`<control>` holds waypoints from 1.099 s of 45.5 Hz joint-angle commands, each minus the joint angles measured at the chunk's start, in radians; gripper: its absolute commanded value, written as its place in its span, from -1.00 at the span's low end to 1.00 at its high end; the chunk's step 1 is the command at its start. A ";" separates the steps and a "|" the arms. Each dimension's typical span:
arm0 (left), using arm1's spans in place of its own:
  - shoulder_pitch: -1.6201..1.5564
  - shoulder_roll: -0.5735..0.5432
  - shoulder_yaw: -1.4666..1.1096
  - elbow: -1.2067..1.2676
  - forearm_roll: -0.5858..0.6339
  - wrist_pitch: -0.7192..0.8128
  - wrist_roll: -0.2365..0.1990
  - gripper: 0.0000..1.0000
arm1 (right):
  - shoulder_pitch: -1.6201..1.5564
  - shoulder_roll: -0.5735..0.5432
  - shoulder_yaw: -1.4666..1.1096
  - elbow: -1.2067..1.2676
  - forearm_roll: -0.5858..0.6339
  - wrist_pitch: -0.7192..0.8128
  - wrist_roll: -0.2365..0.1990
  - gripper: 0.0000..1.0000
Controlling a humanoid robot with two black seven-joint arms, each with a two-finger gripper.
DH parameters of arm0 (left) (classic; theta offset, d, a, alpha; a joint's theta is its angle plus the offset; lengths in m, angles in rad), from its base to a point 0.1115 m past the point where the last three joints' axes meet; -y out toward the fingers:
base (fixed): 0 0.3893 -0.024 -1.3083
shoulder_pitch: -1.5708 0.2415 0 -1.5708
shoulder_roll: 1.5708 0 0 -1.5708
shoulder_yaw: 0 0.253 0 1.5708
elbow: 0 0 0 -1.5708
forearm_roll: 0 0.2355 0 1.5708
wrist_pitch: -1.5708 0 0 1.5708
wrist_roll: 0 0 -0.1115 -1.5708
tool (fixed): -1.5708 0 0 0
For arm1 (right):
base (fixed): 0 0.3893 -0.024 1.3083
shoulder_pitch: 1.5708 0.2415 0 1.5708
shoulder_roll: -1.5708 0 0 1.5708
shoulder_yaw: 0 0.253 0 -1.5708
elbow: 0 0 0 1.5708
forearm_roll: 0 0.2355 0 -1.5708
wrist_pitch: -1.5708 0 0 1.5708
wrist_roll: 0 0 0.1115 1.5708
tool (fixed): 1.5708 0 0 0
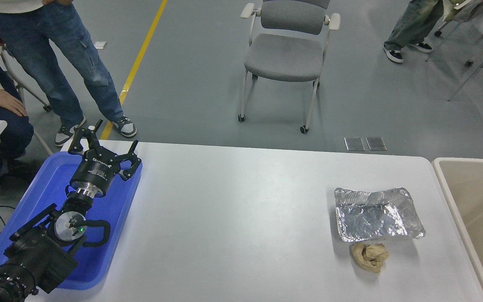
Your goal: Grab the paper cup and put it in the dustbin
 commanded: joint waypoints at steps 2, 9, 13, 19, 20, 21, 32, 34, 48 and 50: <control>0.000 0.000 0.000 0.000 -0.001 0.000 0.000 1.00 | -0.032 0.026 0.003 -0.026 0.001 -0.134 -0.012 0.05; 0.000 0.000 0.000 0.000 0.000 0.000 0.000 1.00 | -0.032 0.040 0.014 -0.017 0.003 -0.209 -0.012 0.82; 0.000 0.000 0.000 0.000 0.000 0.000 0.000 1.00 | -0.030 0.048 0.015 -0.015 0.003 -0.211 -0.012 0.82; 0.000 0.000 0.000 0.000 0.000 0.000 0.000 1.00 | -0.030 0.046 0.015 -0.012 0.003 -0.212 -0.012 0.82; 0.000 0.000 0.000 0.000 0.000 0.000 0.000 1.00 | -0.029 0.046 0.015 -0.012 0.003 -0.211 -0.012 0.83; 0.000 0.000 0.000 0.000 -0.001 0.000 0.000 1.00 | -0.027 0.046 0.015 -0.011 0.003 -0.211 -0.012 0.83; 0.000 0.000 0.000 0.000 -0.001 0.000 0.000 1.00 | -0.020 0.045 0.017 -0.007 0.003 -0.211 -0.012 0.85; 0.000 0.000 0.000 0.000 0.000 0.000 0.000 1.00 | -0.018 0.045 0.017 -0.007 0.003 -0.211 -0.012 0.85; 0.000 0.000 0.000 0.000 -0.001 0.000 0.000 1.00 | 0.083 -0.006 0.015 0.110 0.003 -0.203 -0.012 0.98; 0.000 0.000 0.000 0.000 -0.001 0.000 0.000 1.00 | 0.107 -0.044 0.009 0.166 -0.004 -0.203 -0.012 0.98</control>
